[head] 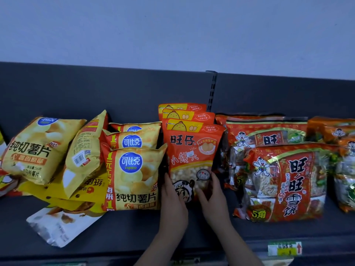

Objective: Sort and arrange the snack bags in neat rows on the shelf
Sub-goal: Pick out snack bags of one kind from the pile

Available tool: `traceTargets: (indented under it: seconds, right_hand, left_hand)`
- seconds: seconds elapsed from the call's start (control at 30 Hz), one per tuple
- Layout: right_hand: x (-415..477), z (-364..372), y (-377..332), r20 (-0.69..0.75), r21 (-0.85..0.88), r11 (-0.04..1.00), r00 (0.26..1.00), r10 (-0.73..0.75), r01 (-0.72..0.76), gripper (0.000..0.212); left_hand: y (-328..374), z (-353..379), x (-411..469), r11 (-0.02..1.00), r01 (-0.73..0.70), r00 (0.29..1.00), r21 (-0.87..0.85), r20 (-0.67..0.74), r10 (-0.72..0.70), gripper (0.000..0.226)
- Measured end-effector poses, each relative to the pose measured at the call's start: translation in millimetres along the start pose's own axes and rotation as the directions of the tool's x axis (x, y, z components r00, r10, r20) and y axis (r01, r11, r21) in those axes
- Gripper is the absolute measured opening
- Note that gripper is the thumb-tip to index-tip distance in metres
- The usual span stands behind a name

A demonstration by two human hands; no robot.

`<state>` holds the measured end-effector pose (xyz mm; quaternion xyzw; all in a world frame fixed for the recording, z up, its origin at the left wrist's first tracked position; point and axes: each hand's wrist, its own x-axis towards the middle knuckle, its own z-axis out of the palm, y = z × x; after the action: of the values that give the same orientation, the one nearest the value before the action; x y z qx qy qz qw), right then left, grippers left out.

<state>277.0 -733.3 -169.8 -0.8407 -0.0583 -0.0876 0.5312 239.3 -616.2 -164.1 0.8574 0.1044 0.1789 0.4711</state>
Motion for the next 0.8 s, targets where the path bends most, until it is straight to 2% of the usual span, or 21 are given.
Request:
traceTargets:
  seconds: [0.13, 0.27, 0.33, 0.47, 0.57, 0.67, 0.8]
  right_hand:
    - [-11, -7, -10, -0.067, -0.174, 0.984, 0.996, -0.053, 0.041, 0.057]
    - [-25, -16, -30, -0.135, -0.381, 0.922, 0.982, -0.129, 0.069, 0.059]
    - [-33, -17, -43, -0.076, -0.416, 0.904, 0.987, -0.139, 0.095, 0.055]
    - [-49, -5, -75, 0.073, -0.443, 0.872, 0.978, -0.197, 0.209, 0.045]
    - [-59, 15, -102, 0.180, -0.440, 0.838, 0.946, -0.270, 0.323, 0.041]
    - [-68, 47, -127, 0.248, -0.411, 0.811, 0.907, -0.340, 0.416, 0.040]
    - [-78, 103, -155, 0.349, -0.350, 0.790, 0.853, -0.389, 0.504, 0.039]
  left_hand:
    - [9, -13, -7, 0.995, -0.078, 0.997, 0.063, 0.012, 0.078, 0.073]
    - [15, -32, -15, 0.960, -0.254, 0.967, 0.120, 0.040, 0.251, 0.065]
    - [18, -47, -18, 0.937, -0.310, 0.951, 0.160, 0.071, 0.302, 0.056]
    - [19, -92, -25, 0.866, -0.372, 0.924, 0.336, 0.044, 0.380, 0.043]
    - [3, -131, -28, 0.835, -0.310, 0.931, 0.454, -0.032, 0.363, 0.040]
    - [-21, -176, -31, 0.841, -0.209, 0.947, 0.498, -0.112, 0.302, 0.037]
    - [-65, -240, -40, 0.810, -0.020, 0.955, 0.586, -0.228, 0.188, 0.039]
